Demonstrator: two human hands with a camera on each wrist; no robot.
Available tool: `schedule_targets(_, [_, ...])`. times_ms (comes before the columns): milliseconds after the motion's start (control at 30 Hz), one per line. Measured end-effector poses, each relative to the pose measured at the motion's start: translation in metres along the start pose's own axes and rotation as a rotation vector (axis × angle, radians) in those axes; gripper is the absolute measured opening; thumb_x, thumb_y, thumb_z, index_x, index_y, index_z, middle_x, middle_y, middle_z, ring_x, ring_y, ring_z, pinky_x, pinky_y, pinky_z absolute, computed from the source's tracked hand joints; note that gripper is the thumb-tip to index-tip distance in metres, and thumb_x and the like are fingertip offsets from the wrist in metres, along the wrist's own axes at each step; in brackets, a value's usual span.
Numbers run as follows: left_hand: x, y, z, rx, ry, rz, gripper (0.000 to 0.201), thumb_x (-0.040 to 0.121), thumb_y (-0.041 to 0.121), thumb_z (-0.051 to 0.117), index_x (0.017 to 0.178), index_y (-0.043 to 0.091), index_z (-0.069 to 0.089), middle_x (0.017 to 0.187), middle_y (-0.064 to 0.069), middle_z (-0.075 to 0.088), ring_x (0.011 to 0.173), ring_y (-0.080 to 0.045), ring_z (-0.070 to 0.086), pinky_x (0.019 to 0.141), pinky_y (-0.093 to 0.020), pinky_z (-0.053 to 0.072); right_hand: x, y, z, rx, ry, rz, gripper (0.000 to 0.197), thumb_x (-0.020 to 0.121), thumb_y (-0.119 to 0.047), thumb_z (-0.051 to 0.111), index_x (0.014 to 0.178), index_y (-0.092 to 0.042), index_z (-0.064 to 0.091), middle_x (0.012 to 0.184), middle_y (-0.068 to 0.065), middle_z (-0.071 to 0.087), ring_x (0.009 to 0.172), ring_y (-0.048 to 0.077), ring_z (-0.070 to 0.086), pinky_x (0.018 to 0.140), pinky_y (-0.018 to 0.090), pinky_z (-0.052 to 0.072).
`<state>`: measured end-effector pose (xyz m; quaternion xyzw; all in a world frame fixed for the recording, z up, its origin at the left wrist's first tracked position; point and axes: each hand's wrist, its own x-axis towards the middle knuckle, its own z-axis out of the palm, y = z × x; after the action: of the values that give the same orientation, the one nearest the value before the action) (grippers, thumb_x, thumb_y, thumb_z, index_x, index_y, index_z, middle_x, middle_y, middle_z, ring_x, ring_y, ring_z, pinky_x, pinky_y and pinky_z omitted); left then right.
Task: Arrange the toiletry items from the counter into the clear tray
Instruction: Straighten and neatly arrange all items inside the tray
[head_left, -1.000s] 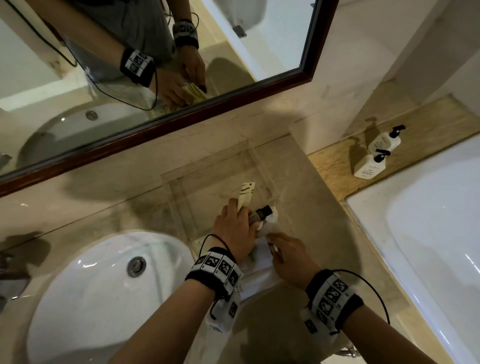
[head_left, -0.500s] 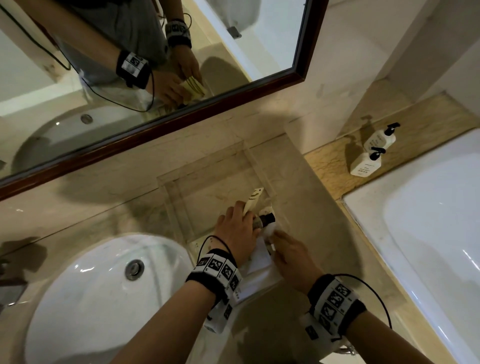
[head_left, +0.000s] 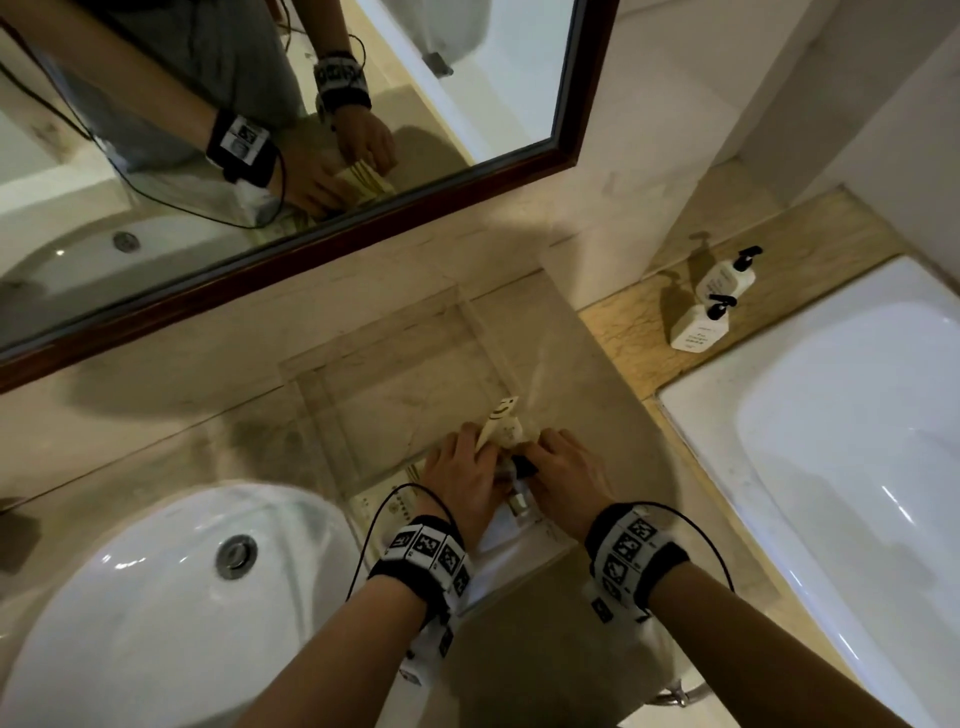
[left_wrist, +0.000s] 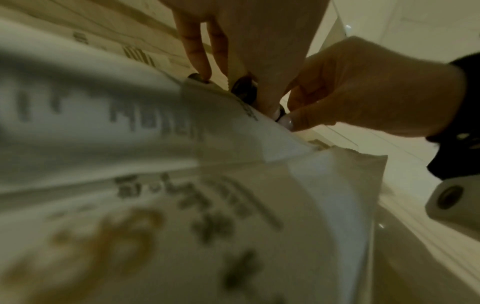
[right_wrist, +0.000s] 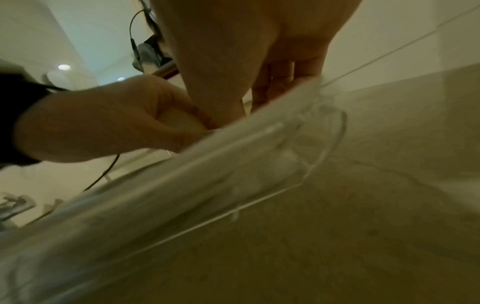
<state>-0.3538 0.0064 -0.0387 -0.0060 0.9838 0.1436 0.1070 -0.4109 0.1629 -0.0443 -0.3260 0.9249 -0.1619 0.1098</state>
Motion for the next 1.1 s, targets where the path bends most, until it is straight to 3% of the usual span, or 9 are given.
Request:
schedule_targets(133, [-0.007, -0.008, -0.014, -0.025, 0.056, -0.028, 0.036, 0.086, 0.038, 0.044, 0.099, 0.013, 0.066, 0.108, -0.016, 0.06, 0.083, -0.035, 0.061, 0.067, -0.043, 0.054, 0.008, 0.004, 0.001, -0.121, -0.027, -0.075, 0.035, 0.059, -0.017, 0.08, 0.092, -0.016, 0.067, 0.076, 0.004, 0.059, 0.068, 0.025, 0.057, 0.043, 0.028, 0.038])
schedule_targets(200, [-0.011, -0.015, -0.019, -0.001, 0.105, -0.011, 0.034, 0.076, 0.029, 0.058, 0.103, 0.011, 0.066, 0.111, -0.021, 0.06, 0.084, -0.039, 0.062, 0.066, -0.045, 0.054, 0.01, 0.007, 0.001, -0.133, -0.01, -0.064, 0.035, 0.057, -0.01, 0.079, 0.089, -0.014, 0.065, 0.077, 0.004, 0.06, 0.068, 0.027, 0.057, 0.044, 0.029, 0.04])
schedule_targets(300, [-0.014, -0.024, -0.02, 0.048, 0.136, 0.032, 0.062, 0.057, 0.019, 0.079, 0.115, 0.012, 0.058, 0.115, -0.019, 0.059, 0.087, -0.037, 0.063, 0.067, -0.042, 0.054, 0.011, 0.009, 0.001, -0.157, 0.001, -0.035, 0.034, 0.057, -0.011, 0.079, 0.087, -0.014, 0.063, 0.079, 0.004, 0.061, 0.07, 0.027, 0.057, 0.045, 0.029, 0.04])
schedule_targets(467, [-0.018, -0.02, -0.007, 0.167, 0.135, 0.039, 0.041, 0.076, 0.025, 0.051, 0.115, 0.017, 0.063, 0.123, -0.009, 0.062, 0.098, -0.032, 0.061, 0.074, -0.042, 0.053, 0.01, 0.006, 0.001, -0.18, -0.005, -0.026, 0.032, 0.059, -0.013, 0.079, 0.085, -0.015, 0.061, 0.076, 0.002, 0.06, 0.069, 0.025, 0.057, 0.044, 0.028, 0.038])
schedule_targets(667, [-0.022, -0.016, 0.006, 0.203, 0.073, 0.029, 0.042, 0.066, 0.034, 0.081, 0.105, 0.022, 0.07, 0.115, -0.001, 0.064, 0.1, -0.027, 0.053, 0.074, -0.041, 0.051, 0.005, 0.001, 0.008, -0.024, -0.027, -0.159, 0.025, 0.07, -0.018, 0.067, 0.093, -0.016, 0.058, 0.083, 0.005, 0.059, 0.069, 0.027, 0.057, 0.047, 0.03, 0.044])
schedule_targets(767, [-0.023, -0.017, 0.003, 0.201, 0.121, -0.011, 0.031, 0.077, 0.042, 0.067, 0.102, 0.025, 0.07, 0.11, 0.003, 0.064, 0.096, -0.024, 0.055, 0.073, -0.039, 0.049, 0.003, -0.001, 0.014, 0.05, -0.053, -0.193, 0.021, 0.083, -0.032, 0.053, 0.101, -0.025, 0.06, 0.093, 0.003, 0.064, 0.077, 0.026, 0.06, 0.053, 0.034, 0.051])
schedule_targets(867, [-0.027, -0.021, -0.002, 0.2, 0.13, -0.033, 0.034, 0.082, 0.042, 0.045, 0.096, 0.026, 0.072, 0.105, 0.004, 0.067, 0.091, -0.024, 0.06, 0.07, -0.037, 0.048, 0.007, -0.002, 0.014, 0.059, -0.002, -0.205, 0.017, 0.085, -0.029, 0.051, 0.096, -0.026, 0.063, 0.085, 0.004, 0.063, 0.07, 0.027, 0.06, 0.049, 0.033, 0.05])
schedule_targets(1000, [-0.033, -0.026, -0.004, 0.209, 0.103, -0.064, 0.038, 0.077, 0.041, 0.041, 0.094, 0.027, 0.072, 0.104, 0.004, 0.067, 0.092, -0.024, 0.061, 0.07, -0.036, 0.049, 0.011, -0.003, 0.012, 0.006, 0.014, -0.192, 0.023, 0.071, -0.016, 0.075, 0.092, -0.02, 0.063, 0.074, 0.006, 0.059, 0.059, 0.028, 0.058, 0.042, 0.029, 0.043])
schedule_targets(1100, [-0.038, -0.029, -0.005, 0.173, 0.097, -0.084, 0.036, 0.077, 0.043, 0.041, 0.089, 0.028, 0.072, 0.103, 0.005, 0.068, 0.089, -0.023, 0.061, 0.069, -0.035, 0.049, 0.012, -0.003, 0.012, -0.009, -0.017, -0.156, 0.022, 0.07, -0.014, 0.076, 0.09, -0.018, 0.067, 0.076, 0.005, 0.058, 0.061, 0.027, 0.058, 0.044, 0.03, 0.042])
